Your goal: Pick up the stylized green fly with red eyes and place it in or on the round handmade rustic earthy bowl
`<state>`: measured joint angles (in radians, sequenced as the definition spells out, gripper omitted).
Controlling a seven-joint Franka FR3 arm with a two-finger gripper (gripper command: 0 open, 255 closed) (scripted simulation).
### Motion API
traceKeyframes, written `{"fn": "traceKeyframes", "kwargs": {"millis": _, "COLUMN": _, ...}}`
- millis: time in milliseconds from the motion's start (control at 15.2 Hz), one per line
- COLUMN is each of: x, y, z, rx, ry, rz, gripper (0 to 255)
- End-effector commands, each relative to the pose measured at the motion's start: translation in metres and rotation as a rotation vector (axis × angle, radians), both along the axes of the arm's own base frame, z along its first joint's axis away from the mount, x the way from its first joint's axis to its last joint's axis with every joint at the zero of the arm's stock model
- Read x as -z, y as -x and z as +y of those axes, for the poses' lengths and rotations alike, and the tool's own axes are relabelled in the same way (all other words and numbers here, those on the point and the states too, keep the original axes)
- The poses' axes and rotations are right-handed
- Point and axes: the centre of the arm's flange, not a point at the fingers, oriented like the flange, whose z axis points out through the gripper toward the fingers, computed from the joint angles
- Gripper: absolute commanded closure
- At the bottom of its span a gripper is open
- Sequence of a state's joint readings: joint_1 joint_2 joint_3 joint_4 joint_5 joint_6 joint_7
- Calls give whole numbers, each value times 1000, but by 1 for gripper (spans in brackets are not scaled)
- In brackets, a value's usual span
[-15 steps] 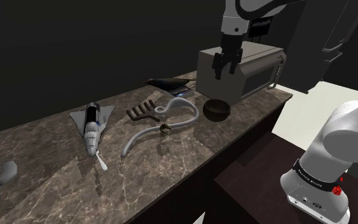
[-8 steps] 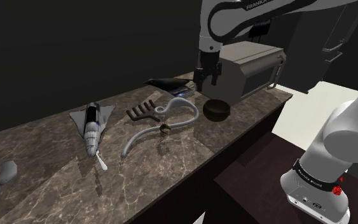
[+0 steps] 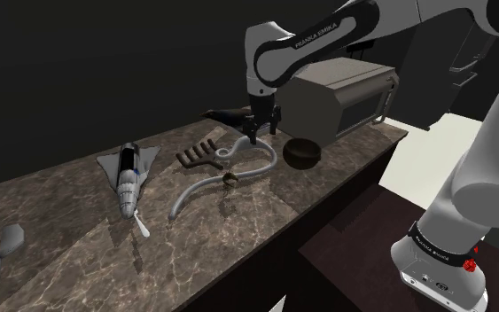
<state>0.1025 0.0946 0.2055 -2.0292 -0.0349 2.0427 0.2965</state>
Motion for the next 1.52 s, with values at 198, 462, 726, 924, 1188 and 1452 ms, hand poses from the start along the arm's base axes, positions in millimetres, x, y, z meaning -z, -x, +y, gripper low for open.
{"fn": "traceKeyframes", "kwargs": {"millis": 198, "x": 49, "y": -37, "z": 33, "rx": -11, "ry": 11, "rz": 23, "gripper": 0}}
{"fn": "traceKeyframes", "kwargs": {"millis": 462, "x": 88, "y": -66, "z": 60, "rx": -20, "ry": 21, "rz": 42, "gripper": 0}}
{"fn": "traceKeyframes", "kwargs": {"millis": 726, "x": 127, "y": -94, "z": 86, "rx": -29, "ry": 30, "rz": 61, "gripper": 0}}
{"fn": "traceKeyframes", "kwargs": {"millis": 924, "x": 149, "y": -109, "z": 100, "rx": -34, "ry": 36, "rz": 71, "gripper": 0}}
{"fn": "traceKeyframes", "kwargs": {"millis": 1188, "x": 170, "y": -106, "z": 99, "rx": -34, "ry": 36, "rz": 71, "gripper": 0}}
{"fn": "traceKeyframes", "kwargs": {"millis": 1452, "x": 188, "y": -104, "z": 97, "rx": -34, "ry": 36, "rz": 71, "gripper": 0}}
